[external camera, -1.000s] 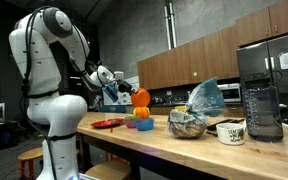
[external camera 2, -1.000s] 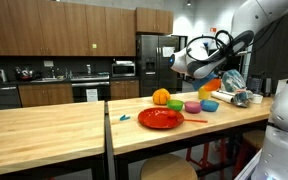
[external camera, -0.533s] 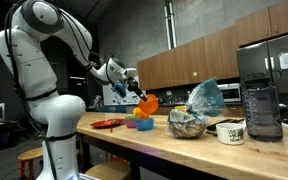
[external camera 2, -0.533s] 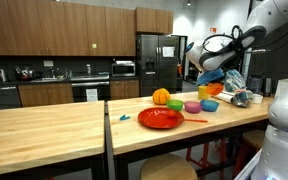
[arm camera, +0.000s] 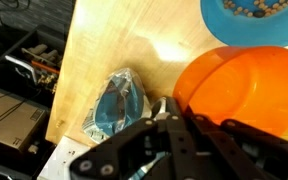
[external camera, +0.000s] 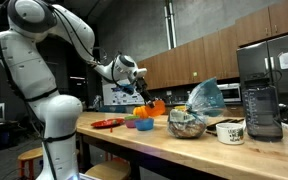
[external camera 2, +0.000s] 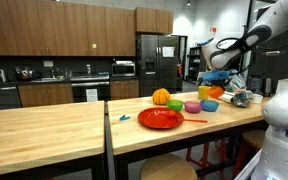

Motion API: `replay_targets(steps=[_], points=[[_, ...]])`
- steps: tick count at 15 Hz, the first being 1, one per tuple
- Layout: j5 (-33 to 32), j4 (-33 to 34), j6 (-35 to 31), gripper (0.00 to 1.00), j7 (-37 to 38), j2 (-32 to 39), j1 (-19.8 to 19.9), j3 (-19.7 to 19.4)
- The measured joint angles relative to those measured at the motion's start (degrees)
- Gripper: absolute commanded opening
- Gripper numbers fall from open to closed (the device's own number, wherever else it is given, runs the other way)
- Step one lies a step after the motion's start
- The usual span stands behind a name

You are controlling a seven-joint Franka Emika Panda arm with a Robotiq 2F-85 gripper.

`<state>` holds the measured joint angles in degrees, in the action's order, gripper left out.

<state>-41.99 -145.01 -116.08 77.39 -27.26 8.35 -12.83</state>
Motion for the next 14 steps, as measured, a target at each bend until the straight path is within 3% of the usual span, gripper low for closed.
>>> replay_targets(steps=[7, 14], points=[[7.9, -1.4, -8.3, 0.01, -0.3, 0.4, 7.3, -0.5], [12.0, -3.3, -12.0, 0.01, 1.3, 1.9, 12.2, 0.2]])
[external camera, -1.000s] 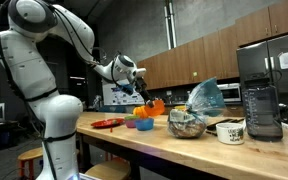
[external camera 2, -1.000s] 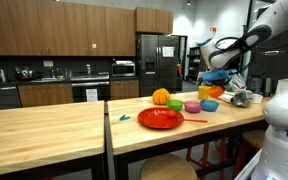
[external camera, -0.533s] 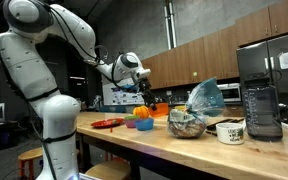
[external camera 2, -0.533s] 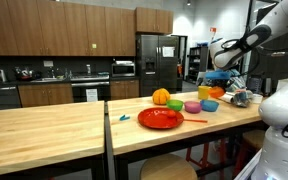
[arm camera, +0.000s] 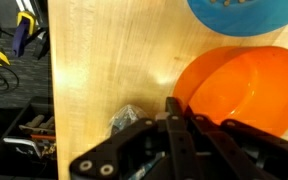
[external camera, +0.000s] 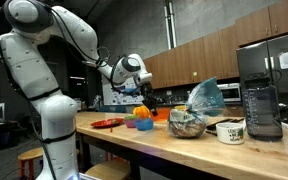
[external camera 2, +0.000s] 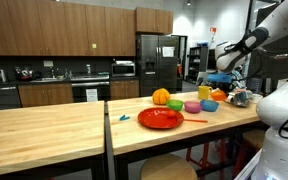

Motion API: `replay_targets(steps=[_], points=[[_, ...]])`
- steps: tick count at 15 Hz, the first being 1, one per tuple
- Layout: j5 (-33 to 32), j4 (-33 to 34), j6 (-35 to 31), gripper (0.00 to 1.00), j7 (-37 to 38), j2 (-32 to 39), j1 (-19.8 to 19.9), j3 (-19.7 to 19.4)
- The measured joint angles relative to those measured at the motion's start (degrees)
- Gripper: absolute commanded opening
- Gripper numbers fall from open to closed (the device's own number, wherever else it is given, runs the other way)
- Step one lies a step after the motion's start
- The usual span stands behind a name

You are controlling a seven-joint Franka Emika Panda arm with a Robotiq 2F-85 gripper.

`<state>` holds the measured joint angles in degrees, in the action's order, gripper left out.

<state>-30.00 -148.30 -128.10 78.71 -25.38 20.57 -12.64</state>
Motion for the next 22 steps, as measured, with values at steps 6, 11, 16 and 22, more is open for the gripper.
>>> replay_targets(steps=[6, 11, 16, 22], points=[[3.6, -2.1, -2.2, 0.01, 0.7, 0.7, 1.2, 0.2], [5.4, -3.2, -3.6, 0.04, 0.8, 0.9, 1.9, 0.2], [5.4, -3.3, -3.7, 0.04, 0.9, 0.9, 2.0, 0.3], [5.4, -3.3, -3.8, 0.01, 0.9, 1.0, 2.1, 0.8]])
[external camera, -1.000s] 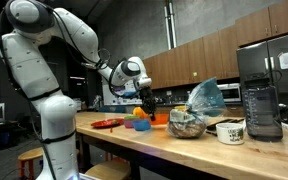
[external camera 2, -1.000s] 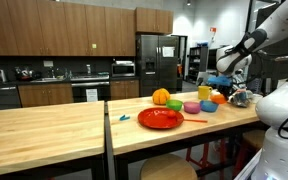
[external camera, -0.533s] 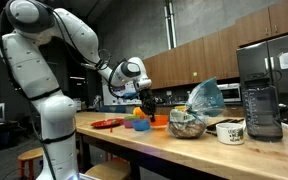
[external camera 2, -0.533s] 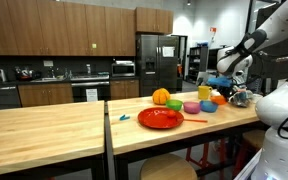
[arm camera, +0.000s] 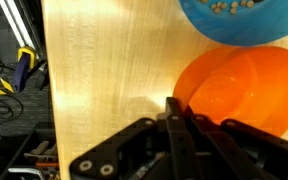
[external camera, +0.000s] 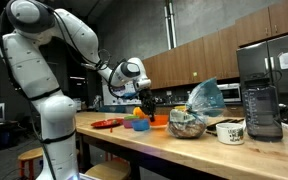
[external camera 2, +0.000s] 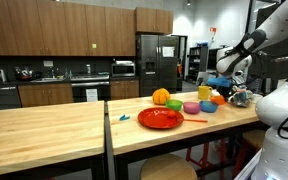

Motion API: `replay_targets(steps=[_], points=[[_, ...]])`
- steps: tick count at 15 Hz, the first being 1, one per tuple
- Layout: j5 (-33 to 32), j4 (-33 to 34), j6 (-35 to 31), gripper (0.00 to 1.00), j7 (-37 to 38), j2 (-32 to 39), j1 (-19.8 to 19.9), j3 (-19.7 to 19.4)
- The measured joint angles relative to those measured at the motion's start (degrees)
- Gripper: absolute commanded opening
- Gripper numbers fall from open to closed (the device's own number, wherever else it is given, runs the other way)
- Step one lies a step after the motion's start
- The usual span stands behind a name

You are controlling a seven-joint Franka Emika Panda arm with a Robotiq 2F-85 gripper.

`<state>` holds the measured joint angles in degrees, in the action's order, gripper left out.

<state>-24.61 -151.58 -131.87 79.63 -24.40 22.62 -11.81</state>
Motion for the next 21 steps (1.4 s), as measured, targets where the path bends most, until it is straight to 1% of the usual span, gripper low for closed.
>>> replay_targets(steps=[3, 4, 5, 6, 11, 14, 16, 18, 21], points=[[0.0, 0.1, -0.1, 0.01, 0.0, 0.1, 0.0, 0.7], [0.0, 0.2, -0.2, 0.29, 0.0, 0.2, 0.0, 0.8], [0.0, 0.3, -0.4, 0.30, 0.0, 0.2, 0.0, 0.9], [0.0, 0.5, -0.4, 0.34, 0.1, 0.3, 0.0, 0.9], [0.0, 1.1, -0.4, 0.65, 0.5, 0.3, 0.6, 1.0], [0.0, 1.3, -0.4, 0.87, 0.7, 0.2, 1.1, 1.1], [0.0, 1.5, -0.3, 0.98, 0.6, -0.1, 1.1, 1.7], [0.0, 1.7, -0.1, 1.00, -0.7, -0.7, 0.9, 2.9], [0.3, 1.7, 0.0, 1.00, -4.7, -2.2, -0.6, 4.4]])
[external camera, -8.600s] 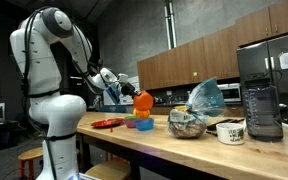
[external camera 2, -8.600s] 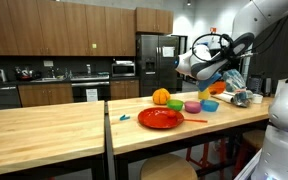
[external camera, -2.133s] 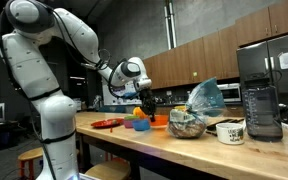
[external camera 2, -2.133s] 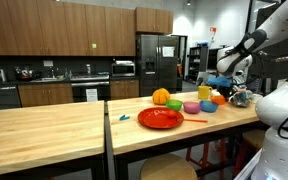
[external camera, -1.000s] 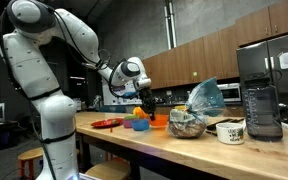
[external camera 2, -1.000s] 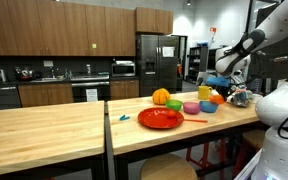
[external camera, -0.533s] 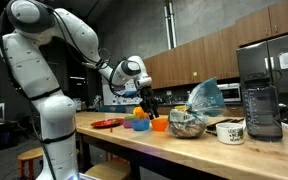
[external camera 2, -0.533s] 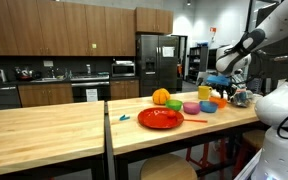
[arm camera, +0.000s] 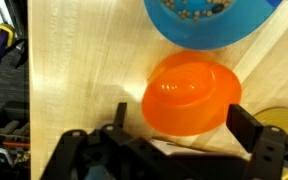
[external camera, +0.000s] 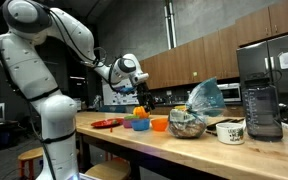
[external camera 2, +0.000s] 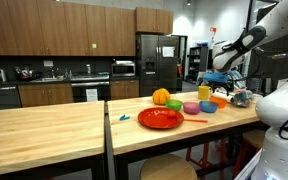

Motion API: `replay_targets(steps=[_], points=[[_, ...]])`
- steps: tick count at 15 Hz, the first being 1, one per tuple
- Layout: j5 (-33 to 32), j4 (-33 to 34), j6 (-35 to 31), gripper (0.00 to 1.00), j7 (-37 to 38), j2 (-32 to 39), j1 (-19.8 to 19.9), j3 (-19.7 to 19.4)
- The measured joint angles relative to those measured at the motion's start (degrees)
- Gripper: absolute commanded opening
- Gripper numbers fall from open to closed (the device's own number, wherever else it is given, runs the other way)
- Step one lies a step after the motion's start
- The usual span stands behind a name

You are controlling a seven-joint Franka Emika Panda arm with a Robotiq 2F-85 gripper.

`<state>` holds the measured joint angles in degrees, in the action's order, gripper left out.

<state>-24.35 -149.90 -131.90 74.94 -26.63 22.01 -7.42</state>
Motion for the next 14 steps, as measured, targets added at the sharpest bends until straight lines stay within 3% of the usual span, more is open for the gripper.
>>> replay_targets(steps=[4, 14], points=[[2.5, 0.0, 0.8, 1.00, -10.4, -3.2, -2.9, 0.6], [12.8, -0.1, 11.1, 1.00, -41.4, -10.7, -9.5, 3.1]])
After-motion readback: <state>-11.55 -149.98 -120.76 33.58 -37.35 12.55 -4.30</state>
